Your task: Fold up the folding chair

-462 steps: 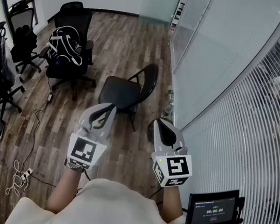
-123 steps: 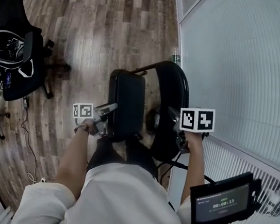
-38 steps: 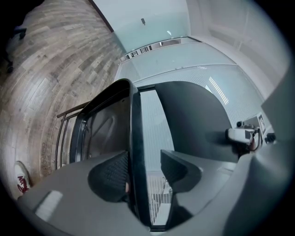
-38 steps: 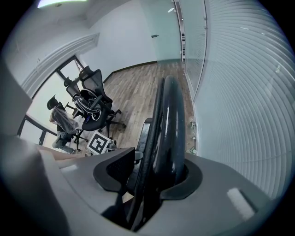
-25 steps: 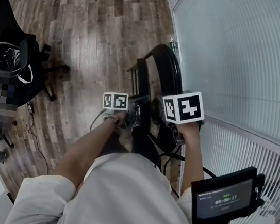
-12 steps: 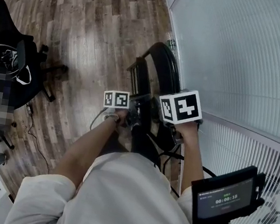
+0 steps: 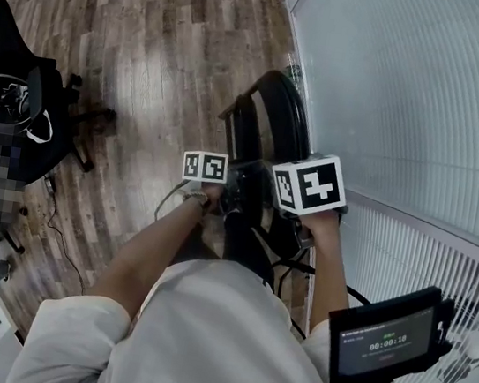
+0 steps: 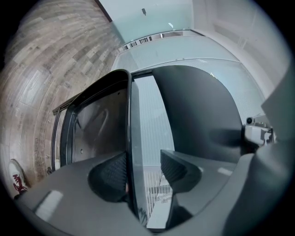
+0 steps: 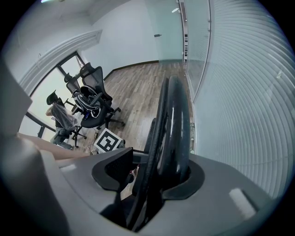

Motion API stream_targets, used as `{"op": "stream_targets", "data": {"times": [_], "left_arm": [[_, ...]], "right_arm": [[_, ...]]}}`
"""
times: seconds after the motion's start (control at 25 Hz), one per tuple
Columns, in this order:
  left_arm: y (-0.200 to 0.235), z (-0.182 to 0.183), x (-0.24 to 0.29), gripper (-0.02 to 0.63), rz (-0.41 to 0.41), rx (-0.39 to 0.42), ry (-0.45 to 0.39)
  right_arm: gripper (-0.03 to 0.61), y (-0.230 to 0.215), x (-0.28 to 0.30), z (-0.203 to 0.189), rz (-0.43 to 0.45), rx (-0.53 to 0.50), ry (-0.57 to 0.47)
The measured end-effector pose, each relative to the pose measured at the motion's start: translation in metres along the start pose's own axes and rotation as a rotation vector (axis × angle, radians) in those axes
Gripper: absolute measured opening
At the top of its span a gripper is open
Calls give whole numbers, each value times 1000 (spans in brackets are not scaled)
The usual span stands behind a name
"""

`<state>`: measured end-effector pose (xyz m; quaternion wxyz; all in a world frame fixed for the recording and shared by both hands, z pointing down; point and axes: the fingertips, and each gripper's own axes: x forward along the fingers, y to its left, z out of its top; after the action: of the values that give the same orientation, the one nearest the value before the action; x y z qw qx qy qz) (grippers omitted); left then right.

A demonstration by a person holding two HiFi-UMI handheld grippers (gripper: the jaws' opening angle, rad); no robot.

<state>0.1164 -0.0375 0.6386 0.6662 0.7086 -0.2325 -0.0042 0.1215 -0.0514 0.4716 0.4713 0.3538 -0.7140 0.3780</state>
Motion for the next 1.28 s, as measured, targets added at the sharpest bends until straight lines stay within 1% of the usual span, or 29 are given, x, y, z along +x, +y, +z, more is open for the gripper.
{"op": "stream_targets", "data": {"times": [0.24, 0.48, 0.64, 0.8, 1.0, 1.08, 1.16, 1.28], "left_arm": [[-1, -1, 2, 192, 7, 7, 12], [-2, -1, 5, 209, 14, 10, 24], [-1, 0, 8, 207, 2, -9, 11], [2, 0, 9, 206, 7, 1, 7], [2, 3, 8, 207, 3, 33, -18], [2, 4, 9, 227, 6, 46, -35], [4, 4, 9, 232, 10, 62, -46], [5, 1, 12, 235, 17, 96, -35]], "right_arm": [[183, 2, 0, 0, -1, -1, 1], [183, 1, -1, 0, -4, -1, 0], [183, -2, 1, -1, -5, -2, 2], [183, -4, 3, 0, -2, -2, 2], [187, -4, 4, 3, -1, -5, 4], [186, -5, 5, 3, -4, -7, 6], [186, -6, 7, 2, -6, -8, 8], [184, -8, 8, -1, -9, -10, 10]]}}
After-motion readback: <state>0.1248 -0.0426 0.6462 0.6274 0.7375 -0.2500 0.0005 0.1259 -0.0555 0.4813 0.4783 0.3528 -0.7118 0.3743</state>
